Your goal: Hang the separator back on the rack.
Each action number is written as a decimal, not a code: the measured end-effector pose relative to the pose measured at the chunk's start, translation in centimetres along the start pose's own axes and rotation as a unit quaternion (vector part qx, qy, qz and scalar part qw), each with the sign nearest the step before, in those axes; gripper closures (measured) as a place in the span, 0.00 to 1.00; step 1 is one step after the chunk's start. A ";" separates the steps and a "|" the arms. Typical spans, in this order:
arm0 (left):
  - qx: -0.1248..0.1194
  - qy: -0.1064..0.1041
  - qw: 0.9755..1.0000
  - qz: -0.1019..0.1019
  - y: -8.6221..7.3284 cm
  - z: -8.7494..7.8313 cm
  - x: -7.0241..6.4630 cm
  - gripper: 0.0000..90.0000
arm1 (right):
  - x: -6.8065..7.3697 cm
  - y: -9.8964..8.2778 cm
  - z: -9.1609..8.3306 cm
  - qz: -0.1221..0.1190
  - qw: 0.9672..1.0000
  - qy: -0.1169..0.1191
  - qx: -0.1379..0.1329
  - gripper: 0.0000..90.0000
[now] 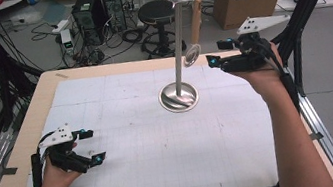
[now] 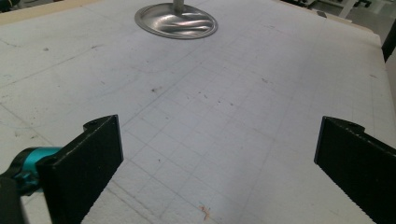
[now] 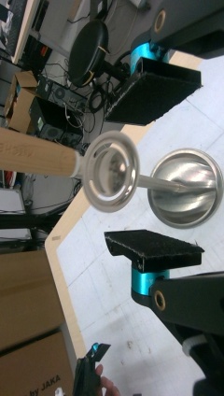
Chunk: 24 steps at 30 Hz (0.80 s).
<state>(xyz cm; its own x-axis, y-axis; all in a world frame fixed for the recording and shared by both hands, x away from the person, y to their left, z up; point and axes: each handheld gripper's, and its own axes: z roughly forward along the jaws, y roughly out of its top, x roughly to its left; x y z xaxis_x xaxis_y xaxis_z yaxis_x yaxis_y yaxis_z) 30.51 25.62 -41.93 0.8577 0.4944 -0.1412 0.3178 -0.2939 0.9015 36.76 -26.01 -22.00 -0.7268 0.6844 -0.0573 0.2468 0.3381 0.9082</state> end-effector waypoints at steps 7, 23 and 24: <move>0.000 0.001 1.000 0.003 0.0 0.1 -0.1 0.02 | 0.5 -1.7 -0.5 0.003 1.000 0.000 -0.004 0.35; 0.003 -0.004 1.000 0.002 0.0 0.4 -0.2 0.02 | 2.7 -6.3 -1.2 0.009 1.000 0.007 -0.008 0.30; 0.003 -0.004 1.000 0.002 0.0 0.4 -0.3 0.02 | 2.8 -6.5 -1.2 0.009 1.000 0.007 -0.009 0.30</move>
<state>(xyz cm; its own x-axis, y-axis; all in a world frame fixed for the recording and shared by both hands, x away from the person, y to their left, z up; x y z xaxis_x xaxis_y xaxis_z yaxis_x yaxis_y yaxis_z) 30.46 25.17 -42.04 0.8622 0.4869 -0.1401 0.3166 -0.3019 0.8992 32.34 -27.12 -27.58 -0.7309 0.6815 -0.0360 0.2484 0.3148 0.9161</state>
